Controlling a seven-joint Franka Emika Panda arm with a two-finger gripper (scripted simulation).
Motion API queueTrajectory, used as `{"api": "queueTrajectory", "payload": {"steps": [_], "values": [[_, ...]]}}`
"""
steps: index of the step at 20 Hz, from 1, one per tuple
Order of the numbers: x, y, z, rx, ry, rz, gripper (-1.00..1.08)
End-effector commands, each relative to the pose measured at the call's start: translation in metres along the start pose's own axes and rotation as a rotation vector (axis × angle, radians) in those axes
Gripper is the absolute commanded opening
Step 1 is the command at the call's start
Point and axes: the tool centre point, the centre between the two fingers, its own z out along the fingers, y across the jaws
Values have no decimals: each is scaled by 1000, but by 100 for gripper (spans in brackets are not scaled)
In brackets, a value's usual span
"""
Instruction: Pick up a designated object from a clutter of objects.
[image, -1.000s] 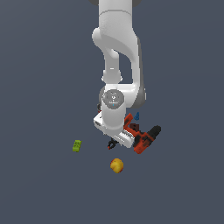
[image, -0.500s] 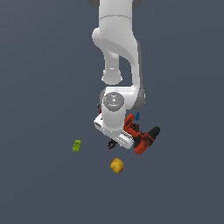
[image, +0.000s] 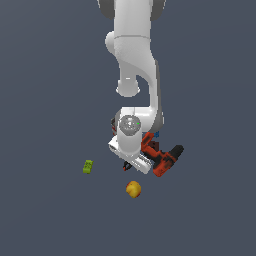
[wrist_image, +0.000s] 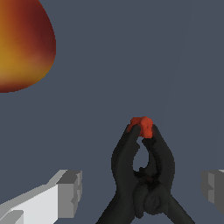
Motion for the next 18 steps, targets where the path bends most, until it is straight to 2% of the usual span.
{"api": "queueTrajectory", "payload": {"steps": [1,2,3,18], "values": [[1,-1,4,1,1,0,100],[1,-1,4,1,1,0,100],[1,-1,4,1,1,0,-100],[-3,-1,-1,1,1,0,-100]]}}
